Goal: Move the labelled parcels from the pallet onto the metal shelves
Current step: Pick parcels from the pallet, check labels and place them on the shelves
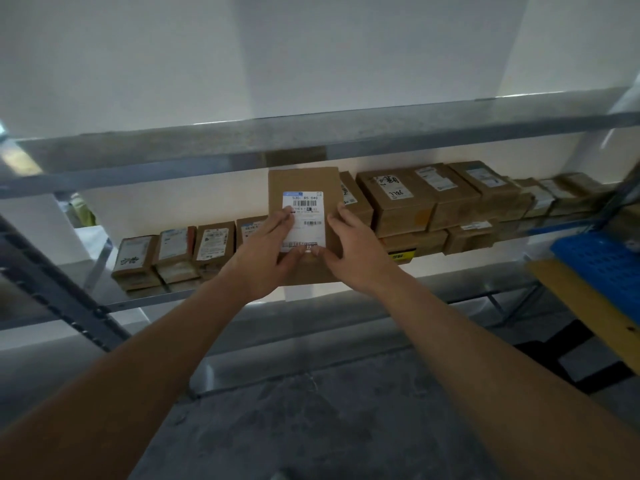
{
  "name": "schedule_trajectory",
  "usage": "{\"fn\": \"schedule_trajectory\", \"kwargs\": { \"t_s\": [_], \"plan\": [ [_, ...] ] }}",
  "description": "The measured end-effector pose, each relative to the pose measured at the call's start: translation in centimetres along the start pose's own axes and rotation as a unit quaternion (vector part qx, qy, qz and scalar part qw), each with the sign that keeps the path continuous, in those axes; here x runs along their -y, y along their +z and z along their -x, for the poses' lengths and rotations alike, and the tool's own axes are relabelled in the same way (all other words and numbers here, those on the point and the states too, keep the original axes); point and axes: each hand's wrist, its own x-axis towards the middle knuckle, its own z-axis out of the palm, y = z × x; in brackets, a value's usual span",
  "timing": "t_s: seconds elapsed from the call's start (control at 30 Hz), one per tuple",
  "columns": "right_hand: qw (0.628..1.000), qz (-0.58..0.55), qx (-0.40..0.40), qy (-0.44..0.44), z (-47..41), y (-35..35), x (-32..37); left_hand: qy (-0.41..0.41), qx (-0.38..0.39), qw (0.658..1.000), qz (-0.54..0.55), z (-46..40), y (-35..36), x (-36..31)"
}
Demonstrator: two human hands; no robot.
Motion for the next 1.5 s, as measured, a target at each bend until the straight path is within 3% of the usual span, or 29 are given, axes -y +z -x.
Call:
{"fn": "schedule_trajectory", "kwargs": {
  "t_s": [0.3,0.63,1.13,1.5],
  "plan": [
    [0.998,0.027,-0.041,0.025,4.5,-4.8,-2.9,0.056,0.0,0.998,0.001,-0.9,1.3,-6.7],
    [0.983,0.073,-0.102,0.135,8.3,-9.8,-8.7,0.165,0.038,0.985,0.034,-6.4,5.5,-14.0],
    [0.913,0.1,-0.193,0.344,12.4,-16.8,-18.1,0.371,0.118,0.912,0.129,-17.8,14.0,-26.4],
    [0.865,0.11,-0.251,0.42,20.8,-22.7,-27.3,0.447,0.159,0.87,0.134,-19.5,21.5,-40.6]
  ]
}}
